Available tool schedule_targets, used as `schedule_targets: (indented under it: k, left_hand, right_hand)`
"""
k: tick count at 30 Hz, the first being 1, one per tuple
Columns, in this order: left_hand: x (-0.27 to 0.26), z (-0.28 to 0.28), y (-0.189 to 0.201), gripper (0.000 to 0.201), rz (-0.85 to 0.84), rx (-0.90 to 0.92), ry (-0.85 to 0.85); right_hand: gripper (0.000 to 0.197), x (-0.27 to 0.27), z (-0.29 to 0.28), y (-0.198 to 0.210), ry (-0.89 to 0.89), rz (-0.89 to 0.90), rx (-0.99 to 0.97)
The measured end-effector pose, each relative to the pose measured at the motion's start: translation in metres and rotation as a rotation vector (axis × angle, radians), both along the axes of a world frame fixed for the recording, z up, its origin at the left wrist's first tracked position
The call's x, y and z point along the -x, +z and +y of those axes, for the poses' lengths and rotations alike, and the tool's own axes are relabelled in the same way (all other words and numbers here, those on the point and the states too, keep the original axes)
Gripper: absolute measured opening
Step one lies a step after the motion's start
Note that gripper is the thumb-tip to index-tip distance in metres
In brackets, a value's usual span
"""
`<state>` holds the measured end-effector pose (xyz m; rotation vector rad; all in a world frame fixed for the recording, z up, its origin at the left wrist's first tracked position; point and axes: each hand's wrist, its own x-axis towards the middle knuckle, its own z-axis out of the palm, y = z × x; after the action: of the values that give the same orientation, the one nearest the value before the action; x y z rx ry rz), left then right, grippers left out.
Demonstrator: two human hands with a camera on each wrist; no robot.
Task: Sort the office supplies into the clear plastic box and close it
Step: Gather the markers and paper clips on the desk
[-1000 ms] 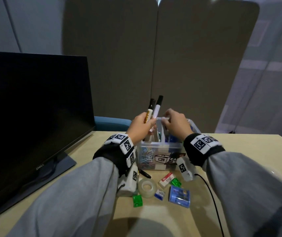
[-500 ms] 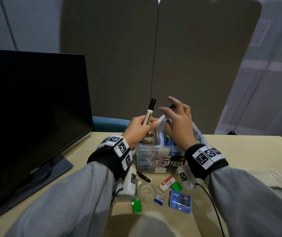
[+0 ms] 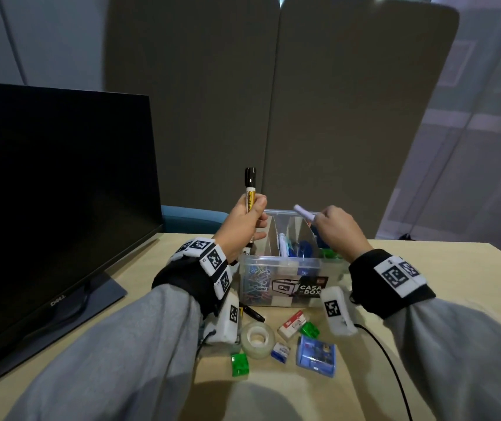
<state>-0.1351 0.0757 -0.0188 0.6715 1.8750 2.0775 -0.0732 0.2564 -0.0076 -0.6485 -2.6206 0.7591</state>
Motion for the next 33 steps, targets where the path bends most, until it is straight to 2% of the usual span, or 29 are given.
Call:
schedule_targets:
  k: [2, 7, 9, 10, 12, 14, 15, 17, 19, 21, 24, 26, 29, 31, 33]
  left_hand:
    - [-0.001, 0.0, 0.002, 0.022, -0.023, -0.011, -0.007]
    - [-0.002, 0.001, 0.002, 0.023, -0.003, 0.034, -0.034]
    - [-0.003, 0.0, 0.003, 0.03, 0.033, 0.081, -0.03]
    - [-0.003, 0.0, 0.002, 0.03, 0.057, 0.114, -0.031]
    - [-0.005, -0.001, 0.003, 0.023, 0.13, 0.182, -0.039]
    - [-0.009, 0.0, 0.005, 0.018, 0.222, 0.266, -0.055]
    - [-0.012, 0.0, 0.007, 0.019, 0.264, 0.311, -0.074]
    - [-0.017, 0.001, 0.01, 0.021, 0.324, 0.366, -0.107]
    - [-0.02, 0.0, 0.012, 0.026, 0.333, 0.378, -0.141]
    - [-0.018, -0.002, 0.011, 0.027, 0.359, 0.384, -0.167]
    - [-0.017, -0.004, 0.01, 0.022, 0.374, 0.388, -0.188]
    - [-0.016, -0.004, 0.01, 0.018, 0.366, 0.371, -0.208]
    - [-0.016, -0.006, 0.01, 0.014, 0.354, 0.383, -0.238]
    - [-0.015, -0.007, 0.009, 0.013, 0.363, 0.415, -0.25]
    - [-0.015, -0.006, 0.007, 0.012, 0.372, 0.424, -0.236]
  right_hand:
    - [0.029, 0.0, -0.006, 0.003, 0.024, -0.087, 0.0]
    - [0.026, 0.005, -0.033, 0.002, 0.086, -0.125, -0.065]
    - [0.034, 0.008, -0.033, 0.002, 0.096, -0.109, -0.057]
    - [0.035, 0.007, -0.031, 0.003, 0.092, -0.056, -0.035]
    - [0.033, 0.005, -0.026, 0.009, 0.092, 0.171, 0.005]
    - [0.023, 0.0, -0.026, 0.016, 0.226, 0.321, 0.074]
    - [0.021, -0.003, -0.028, 0.02, 0.329, 0.335, 0.128]
    - [0.019, -0.006, -0.031, 0.022, 0.468, 0.255, 0.217]
    - [0.022, -0.006, -0.034, 0.019, 0.476, 0.242, 0.246]
    - [0.023, -0.006, -0.037, 0.016, 0.435, 0.313, 0.321]
    - [0.025, -0.008, -0.041, 0.015, 0.415, 0.392, 0.515]
    - [0.029, -0.009, -0.042, 0.016, 0.42, 0.432, 0.57]
    - [0.042, -0.013, -0.036, 0.022, 0.497, 0.421, 0.458]
    - [0.032, -0.015, -0.034, 0.027, 0.551, 0.349, 0.285]
    - [0.018, -0.015, -0.032, 0.03, 0.536, 0.389, 0.235]
